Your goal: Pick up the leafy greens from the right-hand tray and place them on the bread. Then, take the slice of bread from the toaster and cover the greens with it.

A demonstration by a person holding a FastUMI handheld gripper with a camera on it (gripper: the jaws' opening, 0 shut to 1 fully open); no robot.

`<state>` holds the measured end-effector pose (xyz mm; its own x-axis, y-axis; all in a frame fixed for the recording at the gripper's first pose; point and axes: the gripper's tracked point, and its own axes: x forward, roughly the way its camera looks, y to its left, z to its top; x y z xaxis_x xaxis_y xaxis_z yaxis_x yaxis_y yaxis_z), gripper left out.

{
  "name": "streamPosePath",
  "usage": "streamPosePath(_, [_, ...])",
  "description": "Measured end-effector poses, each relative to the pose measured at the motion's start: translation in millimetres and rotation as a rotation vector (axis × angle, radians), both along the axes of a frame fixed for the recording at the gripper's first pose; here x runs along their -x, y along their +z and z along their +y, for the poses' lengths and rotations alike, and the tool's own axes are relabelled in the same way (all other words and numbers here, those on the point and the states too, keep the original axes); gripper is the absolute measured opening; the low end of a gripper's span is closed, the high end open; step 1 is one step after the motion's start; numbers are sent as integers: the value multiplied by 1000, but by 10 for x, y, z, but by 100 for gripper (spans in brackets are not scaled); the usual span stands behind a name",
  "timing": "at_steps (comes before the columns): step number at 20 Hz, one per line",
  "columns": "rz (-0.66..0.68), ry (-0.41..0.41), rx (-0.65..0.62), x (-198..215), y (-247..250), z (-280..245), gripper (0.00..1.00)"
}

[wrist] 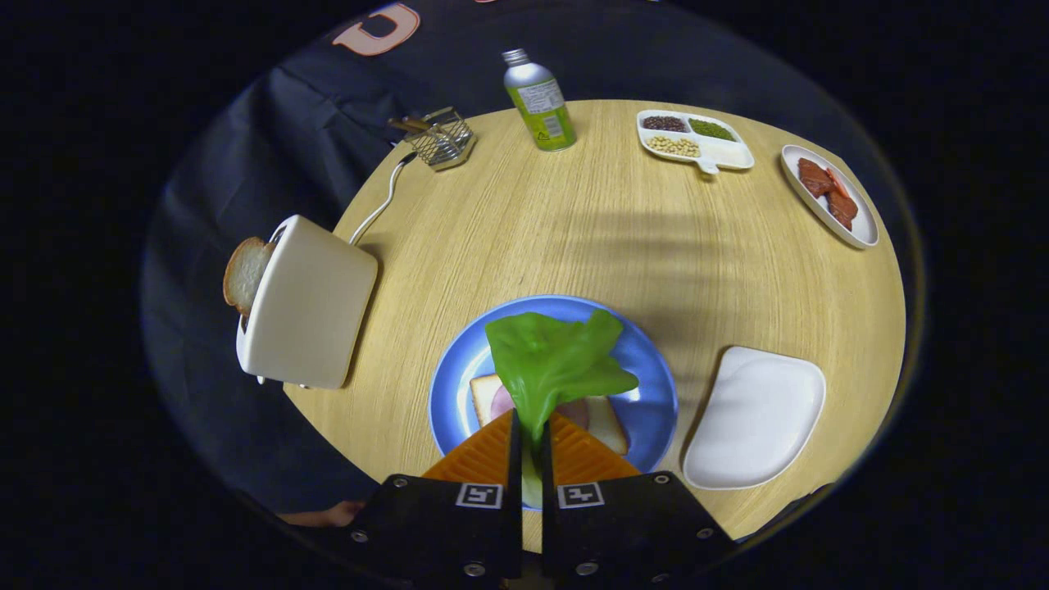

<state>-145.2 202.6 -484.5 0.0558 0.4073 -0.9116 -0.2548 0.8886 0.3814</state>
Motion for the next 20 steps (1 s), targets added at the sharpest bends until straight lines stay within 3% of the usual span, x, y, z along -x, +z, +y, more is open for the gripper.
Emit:
streamPosePath(3, [-19,55,22,39,-49,33,14])
streamPosePath(6, [-46,123,66,79,-111,-6,28])
streamPosePath(11, [-125,161,114,-14,-13,-15,53])
streamPosePath(16, [-215,143,66,-254,493,220,72])
streamPosePath(17, [-230,139,51,-327,613,290,81])
streamPosePath(20, [-266,144,6,-482,991,566,95])
